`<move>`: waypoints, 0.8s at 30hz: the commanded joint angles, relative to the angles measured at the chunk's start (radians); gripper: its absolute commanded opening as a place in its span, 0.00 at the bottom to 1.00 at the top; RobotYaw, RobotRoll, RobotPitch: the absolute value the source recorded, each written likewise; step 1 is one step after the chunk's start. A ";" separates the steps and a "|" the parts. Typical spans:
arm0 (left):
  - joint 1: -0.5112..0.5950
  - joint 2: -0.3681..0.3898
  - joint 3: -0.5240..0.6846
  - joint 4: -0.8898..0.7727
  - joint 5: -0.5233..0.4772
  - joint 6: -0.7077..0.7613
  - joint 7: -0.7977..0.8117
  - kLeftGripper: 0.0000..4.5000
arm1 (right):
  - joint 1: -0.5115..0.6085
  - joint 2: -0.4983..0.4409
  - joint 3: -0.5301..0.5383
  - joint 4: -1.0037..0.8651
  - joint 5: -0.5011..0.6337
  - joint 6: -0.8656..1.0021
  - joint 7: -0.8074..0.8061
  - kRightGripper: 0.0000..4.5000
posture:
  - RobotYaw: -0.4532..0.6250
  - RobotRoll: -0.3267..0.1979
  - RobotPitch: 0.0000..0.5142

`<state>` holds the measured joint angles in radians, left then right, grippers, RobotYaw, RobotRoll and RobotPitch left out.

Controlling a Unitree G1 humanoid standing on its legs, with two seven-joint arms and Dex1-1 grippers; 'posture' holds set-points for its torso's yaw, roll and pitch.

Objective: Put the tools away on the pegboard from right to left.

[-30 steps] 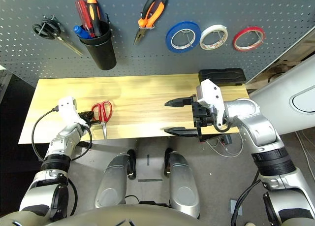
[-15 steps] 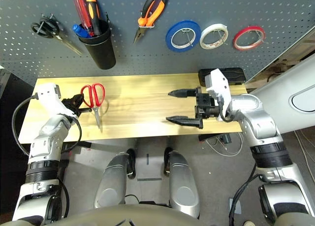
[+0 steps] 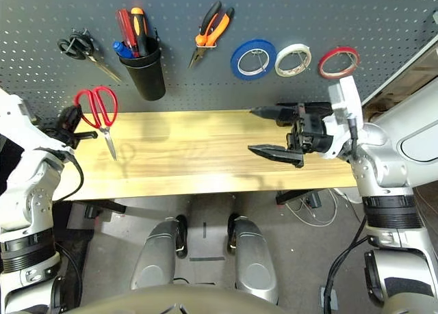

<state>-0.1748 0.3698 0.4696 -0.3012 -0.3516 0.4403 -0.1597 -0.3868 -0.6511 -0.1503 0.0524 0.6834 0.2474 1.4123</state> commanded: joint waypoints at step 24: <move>-0.305 -0.023 -0.004 0.443 0.039 -0.324 0.073 0.00 | -0.049 -0.008 -0.081 -0.001 0.059 0.034 -0.036 1.00 | 0.33 0.62 0.16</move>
<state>-0.4685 0.3534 0.4771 0.1009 -0.3266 0.1552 -0.0855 -0.4500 -0.6564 -0.2185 0.0751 0.7334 0.2725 1.3800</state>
